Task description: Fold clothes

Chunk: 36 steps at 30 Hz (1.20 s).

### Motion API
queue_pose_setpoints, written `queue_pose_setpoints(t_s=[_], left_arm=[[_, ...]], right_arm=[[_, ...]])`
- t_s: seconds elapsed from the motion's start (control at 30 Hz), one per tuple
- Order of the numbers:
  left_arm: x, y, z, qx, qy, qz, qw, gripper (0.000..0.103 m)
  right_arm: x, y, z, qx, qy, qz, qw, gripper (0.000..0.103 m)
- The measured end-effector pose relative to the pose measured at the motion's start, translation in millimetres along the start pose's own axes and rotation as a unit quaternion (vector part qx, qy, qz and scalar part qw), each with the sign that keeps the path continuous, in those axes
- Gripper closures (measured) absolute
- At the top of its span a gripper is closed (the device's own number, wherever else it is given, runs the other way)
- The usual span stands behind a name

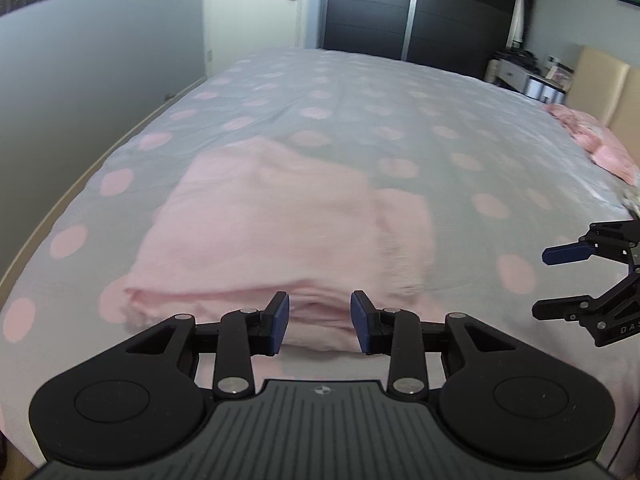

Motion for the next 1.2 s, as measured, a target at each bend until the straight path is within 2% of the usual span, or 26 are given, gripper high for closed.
queue_pose_setpoints(t_s=[0.07,0.13,0.27,0.4,0.5,0.6,0.67,0.73,0.87,1.0,1.1,1.2], left_arm=[[31,-15,13,0.014,0.020,-0.010,0.9996,0.070],[63,-28,27,0.027,0.040,-0.022,0.9986,0.063],[133,-53,54,0.048,0.088,-0.052,0.9936,0.063],[205,-75,75,0.075,0.144,-0.068,0.9845,0.055],[254,-85,79,0.092,0.164,-0.088,0.9782,0.053],[301,-87,69,0.103,0.179,-0.101,0.9731,0.052],[328,-84,56,0.111,0.184,-0.104,0.9711,0.047],[352,-80,40,0.117,0.176,-0.117,0.9704,0.035],[392,-72,5,0.129,0.170,-0.141,0.9668,0.035],[412,-65,-29,0.144,0.134,-0.140,0.9706,0.027],[417,-55,-48,0.131,0.082,-0.158,0.9753,0.027],[424,-45,-64,0.112,0.079,-0.161,0.9773,0.027]], right_arm=[[11,-30,-11,0.006,0.018,-0.024,1.000,0.026],[23,-62,-22,0.015,0.038,-0.049,0.998,0.025],[46,-125,-46,0.037,0.085,-0.097,0.991,0.022],[70,-179,-73,0.057,0.135,-0.144,0.979,0.020],[86,-212,-97,0.072,0.181,-0.172,0.966,0.019],[94,-234,-124,0.080,0.215,-0.202,0.952,0.018],[97,-244,-141,0.079,0.238,-0.213,0.944,0.017],[97,-253,-158,0.078,0.253,-0.225,0.938,0.017],[93,-266,-185,0.086,0.256,-0.245,0.931,0.014],[90,-275,-213,0.073,0.237,-0.273,0.930,0.014],[94,-287,-233,0.051,0.213,-0.300,0.929,0.014],[103,-300,-244,0.049,0.209,-0.319,0.923,0.014]])
Point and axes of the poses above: each gripper's, at about its wrist camera, not at the fingertips, and y roughly the way its jaws point, x to its right, z to its top, the point moved 5 cm from there along y, roughly the way its jaws point, and after that the axes turned 4 degrees about -z, right-handed, at the moved point
